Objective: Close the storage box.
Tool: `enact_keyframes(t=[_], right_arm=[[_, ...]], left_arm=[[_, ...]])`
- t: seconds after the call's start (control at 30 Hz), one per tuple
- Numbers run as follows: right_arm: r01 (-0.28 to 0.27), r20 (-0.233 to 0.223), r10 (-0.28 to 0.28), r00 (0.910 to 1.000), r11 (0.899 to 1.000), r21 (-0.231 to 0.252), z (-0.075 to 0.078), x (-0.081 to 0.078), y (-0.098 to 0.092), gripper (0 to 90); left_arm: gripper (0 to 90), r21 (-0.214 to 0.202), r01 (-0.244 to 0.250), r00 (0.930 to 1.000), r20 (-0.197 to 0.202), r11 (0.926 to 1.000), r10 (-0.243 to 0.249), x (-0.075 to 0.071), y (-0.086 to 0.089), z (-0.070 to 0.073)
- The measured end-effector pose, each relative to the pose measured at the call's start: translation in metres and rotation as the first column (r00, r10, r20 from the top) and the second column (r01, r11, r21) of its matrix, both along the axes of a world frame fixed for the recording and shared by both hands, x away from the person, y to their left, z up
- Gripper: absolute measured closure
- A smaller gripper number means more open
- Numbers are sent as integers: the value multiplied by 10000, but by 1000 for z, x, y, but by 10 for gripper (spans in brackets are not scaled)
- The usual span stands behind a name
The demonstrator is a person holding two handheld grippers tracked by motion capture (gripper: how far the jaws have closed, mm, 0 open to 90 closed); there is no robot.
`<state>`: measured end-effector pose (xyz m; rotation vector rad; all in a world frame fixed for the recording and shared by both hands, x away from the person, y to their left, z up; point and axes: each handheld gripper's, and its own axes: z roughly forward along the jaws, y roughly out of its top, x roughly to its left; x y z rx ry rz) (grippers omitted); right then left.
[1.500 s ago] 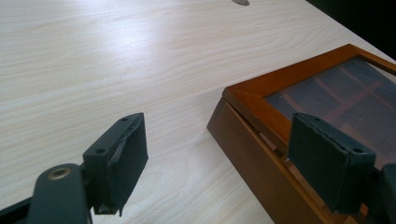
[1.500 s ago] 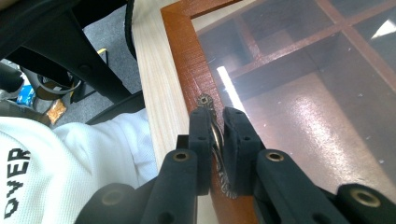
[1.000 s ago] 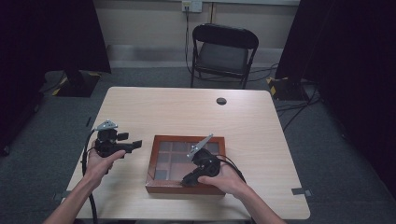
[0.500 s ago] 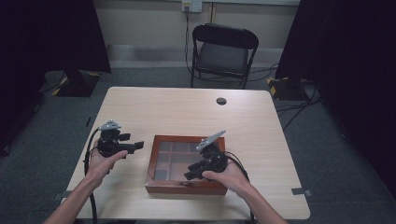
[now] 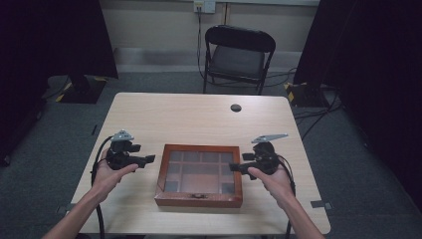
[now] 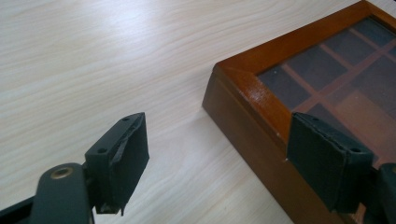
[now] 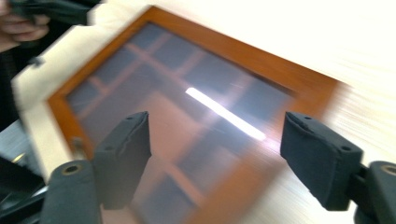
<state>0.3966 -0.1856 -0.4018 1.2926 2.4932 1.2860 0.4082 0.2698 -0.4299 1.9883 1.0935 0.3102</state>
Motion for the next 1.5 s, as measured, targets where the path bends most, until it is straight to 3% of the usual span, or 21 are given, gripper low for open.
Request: enact_keyframes(t=[0.07, 0.1, 0.13, 0.23, 0.37, 0.47, 0.57, 0.67, 0.7, 0.73, 0.77, 0.87, 0.97, 1.07, 1.1, 1.13, 1.17, 1.23, 1.27, 1.33, 1.5], right_arm=[[577, 54, -576, 9983, 9983, -118, -5, 0, -16, 181], [577, 54, -576, 9983, 9983, -118, -5, 0, -16, 181], [1065, -15, -1066, 9943, 9940, -232, -12, -1, -33, 161], [1565, -193, -1577, 9873, 9863, -515, -20, -1, -48, 150], [2473, -386, -2485, 9679, 9684, -332, -38, -3, -70, 149], [2791, -439, -2843, 9577, 9553, -975, -47, -2, -77, 149], [2908, -1030, -3054, 9467, 9472, -1353, -57, 1, -83, 149], [2959, -937, -3166, 9439, 9371, -1852, -63, 3, -85, 150], [3206, -715, -3417, 9371, 9233, -2114, -66, 3, -85, 149], [3508, -561, -3748, 9254, 9032, -2473, -68, 3, -84, 149], [3617, -450, -3862, 9213, 8937, -2654, -70, 3, -84, 149], [4229, -154, -4457, 8951, 8592, -2879, -75, 4, -84, 155], [4651, 343, -4774, 8780, 8340, -2969, -81, 3, -82, 146], [4753, 722, -4769, 8760, 8279, -2978, -83, 3, -82, 136], [4892, 1111, -4794, 8705, 8181, -3025, -86, 3, -81, 127], [5029, 1365, -4854, 8635, 8091, -3040, -89, 3, -79, 81], [4992, 1563, -4741, 8665, 8173, -2878, -93, 3, -78, 11], [4972, 1829, -4632, 8672, 8260, -2655, -98, 3, -76, 0], [4959, 1954, -4583, 8670, 8317, -2498, -100, 3, -76, 0], [4962, 1960, -4585, 8668, 8316, -2492, -100, 4, -76, 0], [5021, 1966, -4644, 8635, 8279, -2498, -100, 3, -75, 0]], left_arm=[[208, 124, -111, 9999, 40, 9999, 110, -2, 6, -1], [208, 124, -111, 9999, 40, 9999, 110, -2, 6, -1], [208, 126, -217, 9997, -54, 9997, 218, -3, 10, -3], [208, 359, -316, 9993, -188, 9989, 323, -4, 19, -9], [207, 422, -725, 9965, -397, 9965, 742, -2, 29, -18], [202, 571, -846, 9939, -658, 9948, 884, -1, 32, -26], [200, 678, -776, 9905, -1086, 9947, 846, 0, 37, -37], [193, 1019, -854, 9877, -1223, 9911, 977, -1, 41, -42], [192, 1019, -854, 9877, -1223, 9911, 977, -1, 41, -42], [189, 1213, -905, 9863, -1262, 9885, 1058, 0, 42, -45], [185, 1383, -933, 9848, -1328, 9860, 1118, 1, 42, -47], [182, 1837, -1172, 9828, -1195, 9760, 1405, 3, 40, -56], [154, 1898, -1235, 9849, -965, 9740, 1436, 3, 38, -58], [149, 2184, -1166, 9890, -640, 9689, 1334, 0, 36, -60], [146, 2298, -1231, 9902, -358, 9654, 1348, -2, 34, -63], [114, 2183, -1160, 9917, -291, 9690, 1253, -2, 33, -64], [78, 2139, -1143, 9919, -292, 9701, 1233, -2, 32, -66], [50, 2145, -1159, 9925, -138, 9698, 1217, -2, 31, -68], [20, 2045, -1051, 9942, -27, 9732, 1079, -1, 32, -70], [0, 1789, -1142, 9934, 273, 9772, 1111, -2, 32, -73], [0, 1808, -1346, 9909, 296, 9743, 1314, -3, 31, -73]])
